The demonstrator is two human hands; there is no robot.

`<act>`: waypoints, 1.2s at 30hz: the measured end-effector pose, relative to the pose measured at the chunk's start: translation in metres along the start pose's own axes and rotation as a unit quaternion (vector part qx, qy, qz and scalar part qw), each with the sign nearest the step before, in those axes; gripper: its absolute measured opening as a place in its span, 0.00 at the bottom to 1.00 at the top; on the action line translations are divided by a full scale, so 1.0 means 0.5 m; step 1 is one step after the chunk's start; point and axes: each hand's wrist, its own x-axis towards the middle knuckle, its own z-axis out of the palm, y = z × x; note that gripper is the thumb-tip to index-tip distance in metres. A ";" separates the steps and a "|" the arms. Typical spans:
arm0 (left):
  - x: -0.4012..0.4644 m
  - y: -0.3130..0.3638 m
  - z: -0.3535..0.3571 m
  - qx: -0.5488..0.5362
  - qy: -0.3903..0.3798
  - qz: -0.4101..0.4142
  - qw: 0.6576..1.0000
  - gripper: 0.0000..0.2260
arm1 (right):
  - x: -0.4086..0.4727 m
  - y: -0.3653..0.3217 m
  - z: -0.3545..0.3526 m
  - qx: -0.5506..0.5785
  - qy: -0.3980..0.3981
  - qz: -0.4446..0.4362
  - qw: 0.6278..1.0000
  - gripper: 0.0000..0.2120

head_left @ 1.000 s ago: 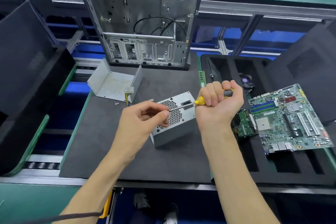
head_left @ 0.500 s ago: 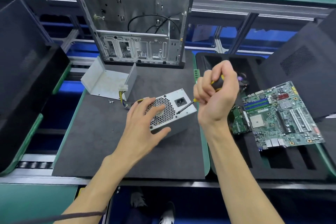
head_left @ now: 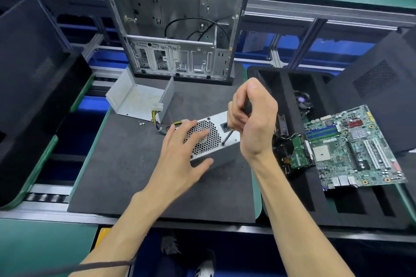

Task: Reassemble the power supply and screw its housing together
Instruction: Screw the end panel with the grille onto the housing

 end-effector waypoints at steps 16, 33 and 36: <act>-0.003 -0.014 0.014 0.009 0.018 0.017 1.000 0.27 | 0.002 -0.006 -0.002 -0.103 -0.107 0.054 0.987 0.14; -0.006 -0.024 0.024 0.009 0.011 0.018 1.000 0.27 | -0.019 0.001 -0.004 -0.093 -0.093 -0.004 0.991 0.07; -0.005 -0.020 0.022 0.011 0.007 0.013 1.000 0.27 | -0.013 -0.002 -0.004 -0.130 -0.091 -0.024 0.987 0.11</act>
